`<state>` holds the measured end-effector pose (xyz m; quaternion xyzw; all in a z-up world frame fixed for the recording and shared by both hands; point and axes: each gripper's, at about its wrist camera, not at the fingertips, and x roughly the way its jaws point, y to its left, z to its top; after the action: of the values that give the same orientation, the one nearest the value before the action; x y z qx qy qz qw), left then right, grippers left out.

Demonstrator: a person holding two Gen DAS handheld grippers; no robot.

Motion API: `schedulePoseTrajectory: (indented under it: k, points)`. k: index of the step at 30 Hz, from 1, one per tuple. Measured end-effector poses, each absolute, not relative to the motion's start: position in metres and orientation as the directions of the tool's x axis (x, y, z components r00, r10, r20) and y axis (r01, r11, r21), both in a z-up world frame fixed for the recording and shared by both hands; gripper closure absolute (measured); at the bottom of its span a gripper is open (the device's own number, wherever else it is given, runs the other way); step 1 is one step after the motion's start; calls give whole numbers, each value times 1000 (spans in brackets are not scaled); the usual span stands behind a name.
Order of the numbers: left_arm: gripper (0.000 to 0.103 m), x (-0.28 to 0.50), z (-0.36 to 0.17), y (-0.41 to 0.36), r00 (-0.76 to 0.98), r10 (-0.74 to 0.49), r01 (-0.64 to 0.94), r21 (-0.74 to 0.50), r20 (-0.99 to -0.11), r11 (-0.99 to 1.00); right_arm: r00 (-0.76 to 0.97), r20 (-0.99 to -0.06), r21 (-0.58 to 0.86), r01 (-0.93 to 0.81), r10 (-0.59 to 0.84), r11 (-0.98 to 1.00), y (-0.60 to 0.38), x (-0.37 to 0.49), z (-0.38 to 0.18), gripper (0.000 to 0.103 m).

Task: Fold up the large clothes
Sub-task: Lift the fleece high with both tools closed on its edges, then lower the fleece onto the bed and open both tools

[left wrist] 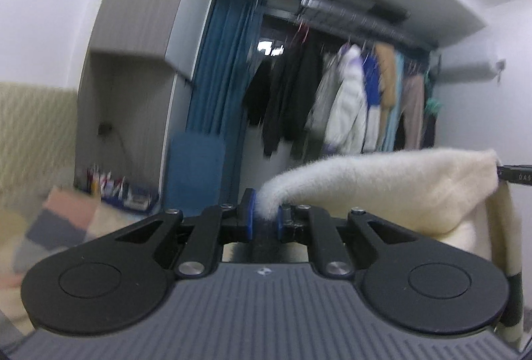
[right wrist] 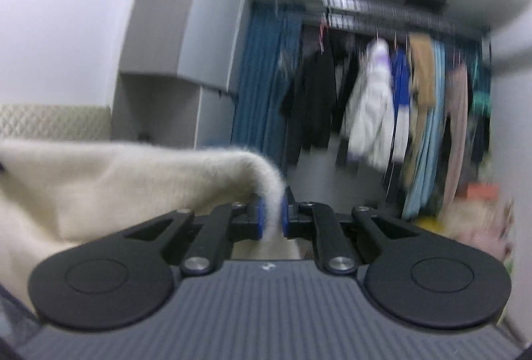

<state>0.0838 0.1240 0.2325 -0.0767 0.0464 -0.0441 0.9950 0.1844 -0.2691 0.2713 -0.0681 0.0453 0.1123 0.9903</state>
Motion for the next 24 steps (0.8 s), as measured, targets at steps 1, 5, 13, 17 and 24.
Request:
schedulePoseTrajectory:
  k: [1, 5, 13, 17, 24]
  points:
    - [89, 103, 217, 124, 991, -82, 65, -150, -110, 987, 969, -126, -103, -224, 210, 969, -268, 200, 260, 90]
    - [89, 178, 165, 137, 981, -14, -19, -166, -195, 986, 960, -207, -72, -206, 188, 976, -255, 269, 212, 90]
    - [89, 366, 46, 181, 943, 99, -159, -167, -318, 973, 946, -286, -154, -204, 154, 967, -205, 402, 104, 90]
    - [89, 448, -34, 203, 899, 101, -184, -161, -426, 970, 924, -357, -147, -198, 135, 969, -188, 453, 39, 90]
    - [89, 531, -150, 230, 819, 60, -185, -164, -571, 969, 858, -499, -114, -204, 122, 972, -165, 510, -71, 89]
